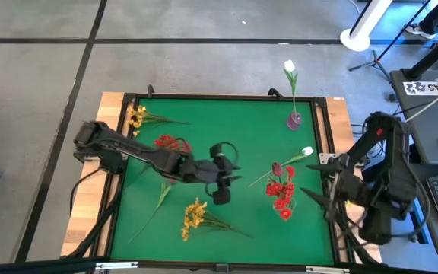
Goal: Sort flowers into vase by color
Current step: Put the top yellow flowers into the purple vase
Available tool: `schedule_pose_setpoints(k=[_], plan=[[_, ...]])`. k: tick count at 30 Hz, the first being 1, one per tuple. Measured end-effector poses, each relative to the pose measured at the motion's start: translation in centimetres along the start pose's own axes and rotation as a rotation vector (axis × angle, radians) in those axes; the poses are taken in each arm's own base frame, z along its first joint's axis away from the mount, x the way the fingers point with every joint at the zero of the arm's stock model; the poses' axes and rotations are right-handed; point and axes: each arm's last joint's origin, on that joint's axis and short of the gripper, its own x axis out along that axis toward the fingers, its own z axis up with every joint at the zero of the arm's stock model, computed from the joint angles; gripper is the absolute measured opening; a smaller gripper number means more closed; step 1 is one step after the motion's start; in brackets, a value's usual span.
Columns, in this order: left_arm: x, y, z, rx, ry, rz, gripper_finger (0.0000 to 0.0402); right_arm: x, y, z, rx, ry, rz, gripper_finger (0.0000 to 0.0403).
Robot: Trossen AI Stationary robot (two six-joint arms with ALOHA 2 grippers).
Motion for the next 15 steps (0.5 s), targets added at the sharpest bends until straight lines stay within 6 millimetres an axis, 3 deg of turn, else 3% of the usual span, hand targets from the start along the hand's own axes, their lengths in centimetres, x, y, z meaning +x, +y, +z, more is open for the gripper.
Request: schedule_pose_setpoints(k=[7, 15], plan=[[-2.7, 1.9, -3.6, -0.143, -0.135, -0.050, 0.0128, 2.2, -0.3, 2.6, -0.049, 0.066, 0.041, 0.0268], [-2.6, 2.1, -5.3, -0.166, -0.129, -0.052, 0.0128, 7.5, 0.4, 6.0, -0.172, 0.037, 0.360, 0.0232]])
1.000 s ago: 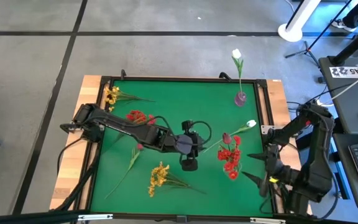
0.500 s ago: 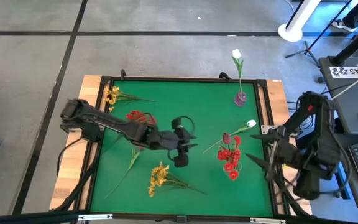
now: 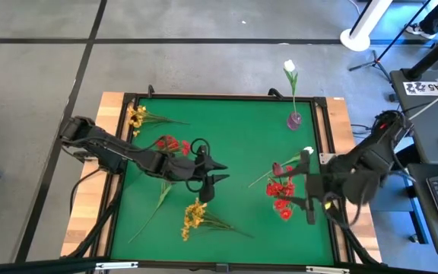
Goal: Sort flowers into vase by color
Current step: Put the top yellow flowers into the purple vase
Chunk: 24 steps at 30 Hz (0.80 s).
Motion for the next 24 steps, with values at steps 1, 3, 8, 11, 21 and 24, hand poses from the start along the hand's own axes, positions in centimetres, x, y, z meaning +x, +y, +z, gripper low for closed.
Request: schedule_pose_setpoints(k=[1, 3, 8, 11, 21, 24], plan=[[0.0, 0.1, -0.1, 0.007, 0.012, 0.010, 0.0128, 0.3, -0.5, 0.3, -0.017, -0.015, 0.005, 0.0230], [-0.3, 0.4, -0.4, 0.030, 0.049, 0.054, 0.0128, 0.5, -1.7, 0.6, -0.047, -0.037, -0.014, 0.0228], [-2.2, 2.5, -0.4, 0.035, 0.177, 0.201, 0.0128, -1.8, -6.0, 1.4, -0.014, -0.114, -0.042, 0.0227], [-2.7, 4.2, -0.7, 0.015, 0.253, 0.285, 0.0127, -3.0, -8.4, 0.5, 0.008, -0.148, -0.041, 0.0227], [-4.0, 8.9, -2.5, -0.038, 0.507, 0.515, 0.0127, -5.9, -12.8, -7.5, 0.124, -0.236, -0.188, 0.0227], [-4.9, 10.6, -4.0, -0.079, 0.645, 0.622, 0.0127, -7.1, -13.2, -9.5, 0.163, -0.286, -0.243, 0.0227]])
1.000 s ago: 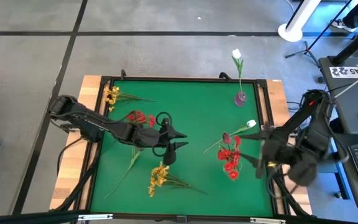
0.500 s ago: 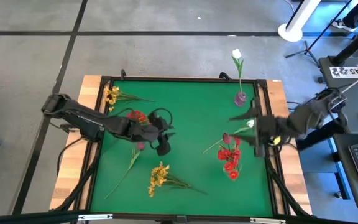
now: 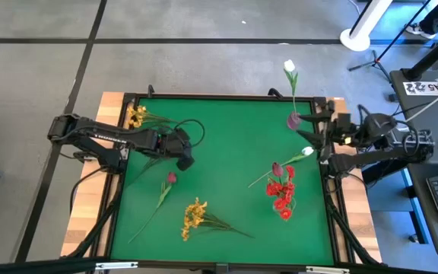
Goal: Sort flowers into vase by color
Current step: Put the top yellow flowers into the purple vase
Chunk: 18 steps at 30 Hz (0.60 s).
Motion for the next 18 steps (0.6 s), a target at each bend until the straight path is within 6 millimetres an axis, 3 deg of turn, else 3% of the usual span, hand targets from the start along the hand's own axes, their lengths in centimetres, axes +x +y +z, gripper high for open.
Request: schedule_pose_setpoints(k=[4, 9, 13, 18], plan=[[0.3, 1.8, -1.1, -0.067, 0.149, 0.079, 0.0127, -1.1, -0.7, -1.7, 0.033, -0.025, -0.046, 0.0227], [-0.3, 2.9, -1.5, -0.104, 0.210, 0.097, 0.0127, -1.4, -0.8, -2.5, 0.033, -0.027, -0.044, 0.0227], [0.0, 5.0, -0.6, -0.173, 0.193, 0.151, 0.0128, -1.0, -0.7, -2.9, 0.023, -0.008, -0.042, 0.0227], [1.8, 8.7, 1.2, -0.272, 0.200, 0.174, 0.0129, -0.6, -0.6, -3.1, 0.000, 0.012, -0.041, 0.0227]])
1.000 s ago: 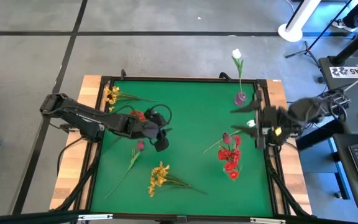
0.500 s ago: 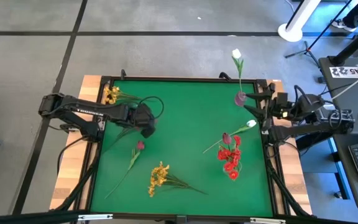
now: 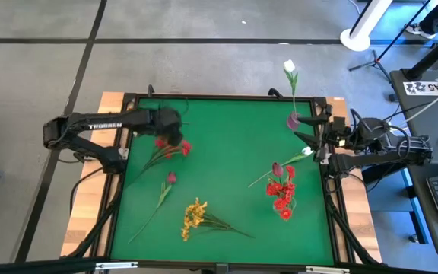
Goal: Sort flowers into vase by color
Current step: Put the top yellow flowers into the purple vase
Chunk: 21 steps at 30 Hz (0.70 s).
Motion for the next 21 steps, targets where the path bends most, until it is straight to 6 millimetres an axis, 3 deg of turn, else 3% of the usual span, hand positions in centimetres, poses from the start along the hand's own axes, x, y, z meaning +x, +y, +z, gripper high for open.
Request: schedule_pose_setpoints(k=[5, 10, 15, 21], plan=[[2.1, 3.2, 2.3, -0.104, 0.043, -0.010, 0.0155, 0.2, 0.2, -0.1, -0.005, 0.012, 0.031, 0.0227], [3.5, 5.3, 3.3, -0.162, 0.082, -0.005, 0.0194, 0.2, 0.2, -0.1, -0.007, 0.011, 0.045, 0.0227], [4.7, 6.0, 3.8, -0.335, 0.105, 0.011, 0.0217, 0.2, 0.2, -0.1, -0.008, 0.012, 0.046, 0.0227], [6.4, 5.8, 4.1, -0.533, 0.150, 0.025, 0.0214, 0.2, 0.3, -0.2, -0.010, 0.019, 0.070, 0.0227]])
